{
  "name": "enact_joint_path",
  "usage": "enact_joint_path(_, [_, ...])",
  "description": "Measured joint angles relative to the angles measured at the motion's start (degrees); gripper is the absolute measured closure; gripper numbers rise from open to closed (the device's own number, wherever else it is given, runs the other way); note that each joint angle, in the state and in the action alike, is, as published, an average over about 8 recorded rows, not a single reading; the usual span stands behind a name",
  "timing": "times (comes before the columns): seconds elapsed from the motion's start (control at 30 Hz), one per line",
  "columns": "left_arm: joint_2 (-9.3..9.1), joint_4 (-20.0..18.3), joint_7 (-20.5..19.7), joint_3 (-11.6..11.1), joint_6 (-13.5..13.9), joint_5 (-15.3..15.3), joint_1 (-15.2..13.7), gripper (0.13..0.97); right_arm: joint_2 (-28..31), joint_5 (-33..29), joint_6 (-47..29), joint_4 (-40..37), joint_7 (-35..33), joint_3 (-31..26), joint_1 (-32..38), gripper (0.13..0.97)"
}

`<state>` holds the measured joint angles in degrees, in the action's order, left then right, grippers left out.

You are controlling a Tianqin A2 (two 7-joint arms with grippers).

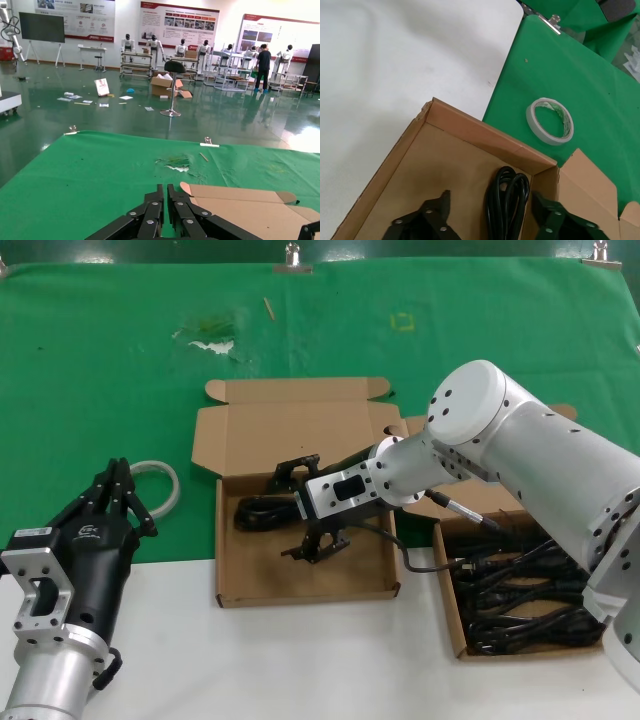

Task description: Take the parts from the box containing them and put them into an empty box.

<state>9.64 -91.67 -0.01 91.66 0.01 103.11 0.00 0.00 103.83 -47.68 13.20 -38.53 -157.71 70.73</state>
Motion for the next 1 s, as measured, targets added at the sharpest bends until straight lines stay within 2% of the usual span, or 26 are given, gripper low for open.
enact_joint_path(0.23, [0.0,0.0,0.0,0.0,0.0,0.0,0.0,0.902,0.07,0.0,0.2,0.31,0.15,0.27,-0.29,0.464])
enact_joint_path(0.4, [-0.01,0.0,0.0,0.0,0.0,0.0,0.0,0.836,0.57,-0.02,1.6,2.61,1.27,2.21,-2.36,0.34])
enact_joint_path(0.53, [-0.01,0.0,0.0,0.0,0.0,0.0,0.0,0.796,1.29,-0.05,3.57,5.86,2.87,4.95,-5.28,0.34])
enact_joint_path(0.63, [-0.01,0.0,0.0,0.0,0.0,0.0,0.0,0.796,1.91,-0.08,5.31,8.72,4.28,7.36,-7.87,0.29])
enact_joint_path(0.8, [-0.01,0.0,0.0,0.0,0.0,0.01,0.0,0.689,3.04,-0.12,8.43,13.86,6.81,11.69,-12.5,0.206])
enact_joint_path(1.0, [-0.01,0.0,0.0,0.0,0.0,0.01,0.0,0.57,4.41,-0.18,12.24,20.12,9.88,16.95,-18.15,0.163])
